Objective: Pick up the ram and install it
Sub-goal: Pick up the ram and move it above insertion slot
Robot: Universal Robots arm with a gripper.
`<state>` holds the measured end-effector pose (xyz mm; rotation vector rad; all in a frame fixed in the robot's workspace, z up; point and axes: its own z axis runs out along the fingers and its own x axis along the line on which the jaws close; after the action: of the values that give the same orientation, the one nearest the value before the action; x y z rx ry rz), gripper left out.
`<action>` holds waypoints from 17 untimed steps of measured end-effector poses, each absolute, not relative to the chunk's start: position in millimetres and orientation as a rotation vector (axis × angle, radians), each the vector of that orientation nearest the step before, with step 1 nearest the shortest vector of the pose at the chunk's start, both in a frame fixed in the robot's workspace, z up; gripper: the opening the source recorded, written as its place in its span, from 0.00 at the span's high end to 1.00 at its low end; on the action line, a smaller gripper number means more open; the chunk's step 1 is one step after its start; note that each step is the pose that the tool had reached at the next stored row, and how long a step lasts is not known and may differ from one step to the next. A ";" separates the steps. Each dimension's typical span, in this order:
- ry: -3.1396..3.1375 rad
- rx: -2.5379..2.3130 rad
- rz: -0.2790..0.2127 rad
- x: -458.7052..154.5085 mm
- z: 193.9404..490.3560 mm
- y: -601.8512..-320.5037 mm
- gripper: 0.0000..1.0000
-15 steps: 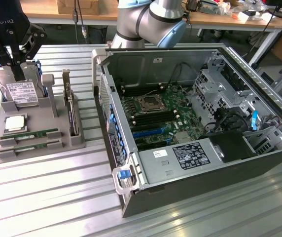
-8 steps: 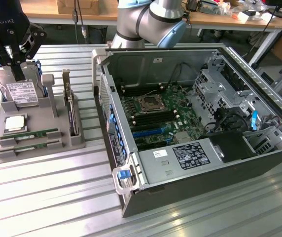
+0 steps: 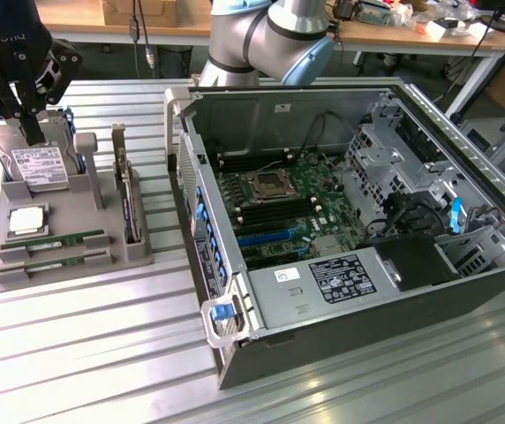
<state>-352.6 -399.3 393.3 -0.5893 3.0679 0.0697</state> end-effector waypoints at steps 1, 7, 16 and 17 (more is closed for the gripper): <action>3.066 -0.598 0.070 -352.6 393.3 -399.3 0.89; 3.052 -0.671 0.070 -352.6 393.3 -399.2 0.89; 3.029 -0.775 0.071 -352.6 393.3 -399.2 0.89; 3.026 -0.788 0.071 -352.6 393.3 -399.2 0.89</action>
<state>-352.6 -399.2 393.3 -0.7885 3.0258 0.0713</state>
